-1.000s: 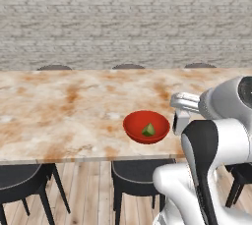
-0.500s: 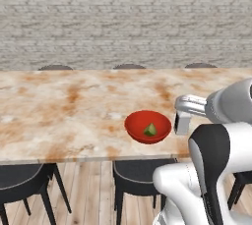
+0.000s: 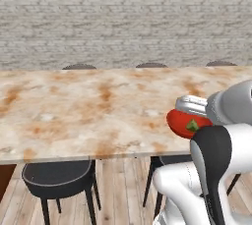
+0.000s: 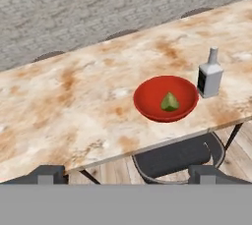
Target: There is a bowl on the dining counter. Grab a lemon wedge from the fridge and place it in the bowl. Then get the liquor bottle and glass cup from the cabinet and place them next to the bowl.
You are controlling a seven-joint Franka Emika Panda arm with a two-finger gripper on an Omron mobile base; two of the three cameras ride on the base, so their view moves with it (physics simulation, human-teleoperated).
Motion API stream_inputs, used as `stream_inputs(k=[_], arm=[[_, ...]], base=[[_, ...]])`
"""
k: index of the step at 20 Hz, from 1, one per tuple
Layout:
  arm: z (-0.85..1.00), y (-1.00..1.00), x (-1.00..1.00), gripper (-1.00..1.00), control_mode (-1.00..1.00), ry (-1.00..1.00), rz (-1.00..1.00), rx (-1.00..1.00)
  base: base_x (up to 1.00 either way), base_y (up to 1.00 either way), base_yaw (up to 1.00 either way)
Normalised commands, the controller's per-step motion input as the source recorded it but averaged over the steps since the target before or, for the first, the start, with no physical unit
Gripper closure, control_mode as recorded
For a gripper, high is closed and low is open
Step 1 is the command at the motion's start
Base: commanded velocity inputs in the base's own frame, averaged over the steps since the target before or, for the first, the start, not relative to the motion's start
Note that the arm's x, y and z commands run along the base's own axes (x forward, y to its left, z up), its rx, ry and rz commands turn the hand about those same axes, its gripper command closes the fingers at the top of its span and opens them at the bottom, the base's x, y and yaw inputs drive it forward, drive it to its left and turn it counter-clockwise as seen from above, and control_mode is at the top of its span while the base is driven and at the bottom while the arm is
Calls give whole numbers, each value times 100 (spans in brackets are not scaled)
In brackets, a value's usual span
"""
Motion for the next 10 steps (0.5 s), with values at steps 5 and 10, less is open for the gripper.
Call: stream_inputs(k=[5,10], arm=[[0,0,0,-100,100,0,0,0],[0,0,0,-100,100,0,0,0]], base=[[-1,100,-3],[-1,100,-11]])
